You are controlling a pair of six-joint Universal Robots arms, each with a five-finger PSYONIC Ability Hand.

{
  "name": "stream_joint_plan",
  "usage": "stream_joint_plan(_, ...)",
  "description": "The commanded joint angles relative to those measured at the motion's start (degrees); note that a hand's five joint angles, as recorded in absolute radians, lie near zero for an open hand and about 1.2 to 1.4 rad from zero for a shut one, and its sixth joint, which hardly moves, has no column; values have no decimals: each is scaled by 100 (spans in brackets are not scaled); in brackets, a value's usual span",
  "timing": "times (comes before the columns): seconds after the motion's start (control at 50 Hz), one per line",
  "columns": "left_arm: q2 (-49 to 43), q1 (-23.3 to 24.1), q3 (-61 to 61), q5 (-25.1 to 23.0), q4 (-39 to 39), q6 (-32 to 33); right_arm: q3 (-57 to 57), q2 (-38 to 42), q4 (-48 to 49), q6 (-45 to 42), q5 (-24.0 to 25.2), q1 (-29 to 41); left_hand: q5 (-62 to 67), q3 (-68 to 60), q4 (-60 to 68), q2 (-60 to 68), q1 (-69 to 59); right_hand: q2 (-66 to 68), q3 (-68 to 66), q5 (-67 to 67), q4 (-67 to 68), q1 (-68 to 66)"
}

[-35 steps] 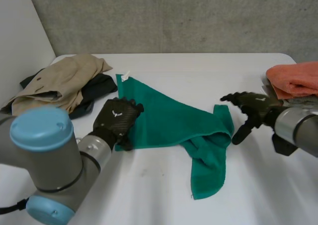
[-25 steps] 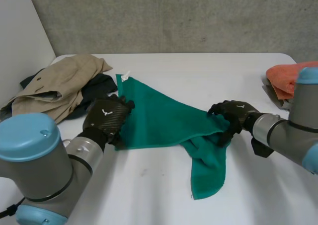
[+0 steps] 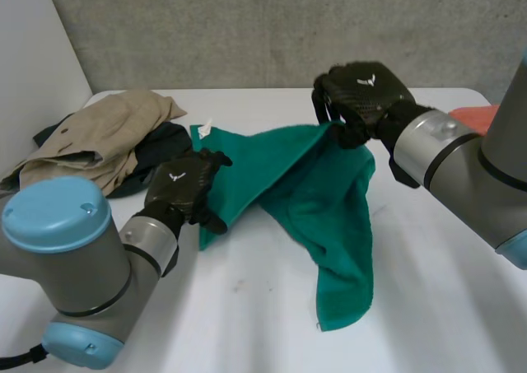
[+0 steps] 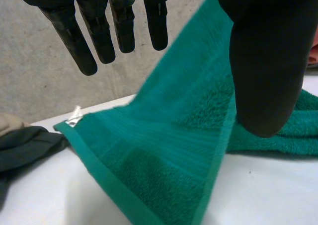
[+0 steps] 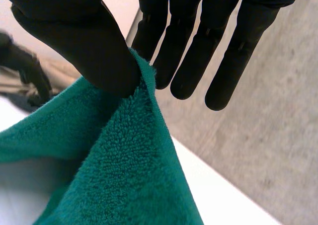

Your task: Fold the laundry.

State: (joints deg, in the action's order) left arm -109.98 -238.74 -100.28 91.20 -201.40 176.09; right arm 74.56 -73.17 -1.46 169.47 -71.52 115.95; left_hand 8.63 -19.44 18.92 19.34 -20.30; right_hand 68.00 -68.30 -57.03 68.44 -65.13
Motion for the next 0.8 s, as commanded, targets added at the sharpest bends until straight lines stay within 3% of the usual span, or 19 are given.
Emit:
stream_joint_plan(0.02, -365, 239, 289, 3, -4, -216, -64, -382, -30, 42, -239, 340, 66, 14, 38, -4, 100, 1200, -1169, -1297, 1156, -1487)
stream_joint_plan(0.26, -1455, 521, 1362, 135, 66, -479, -12, -576, -39, 95, -530, 903, 151, -70, 122, 80, 16, 1200, -1169, -1297, 1156, -1487)
stream_joint_plan(0.44, -1263, 899, 1160, 187, 5, -1024, 76, -470, -56, 95, -592, 921, 267, -187, 239, 197, -101, 1200, -1169, -1297, 1156, -1487)
stream_joint_plan(0.5, -1113, 838, 1186, 196, -4, -1174, 120, -409, -65, 95, -600, 947, 2332, -2252, 2304, 2261, -2165, 1200, -1169, -1297, 1156, -1487)
stream_joint_plan(0.52, -1139, 829, 1247, 205, -13, -1208, 146, -409, -65, 95, -600, 956, 4319, -4239, 4290, 4248, -4152, 1200, -1169, -1297, 1156, -1487)
stream_joint_plan(0.56, -1175, 829, 1327, 231, -39, -1218, 181, -409, -56, 86, -600, 947, 5812, -5732, 5784, 5742, -5646, 1200, -1169, -1297, 1156, -1487)
stream_joint_plan(0.7, -1228, 531, 1380, 749, 13, -1121, 392, -444, -12, 25, -600, 859, 6137, -6056, 6108, 6066, -5970, 1200, -1169, -1297, 1156, -1487)
stream_joint_plan(0.8, -570, 267, 1082, 741, 172, -954, 463, -374, -65, -2, -565, 666, 6137, -6056, 6108, 6066, -5970, 1200, -1169, -1297, 1156, -1487)
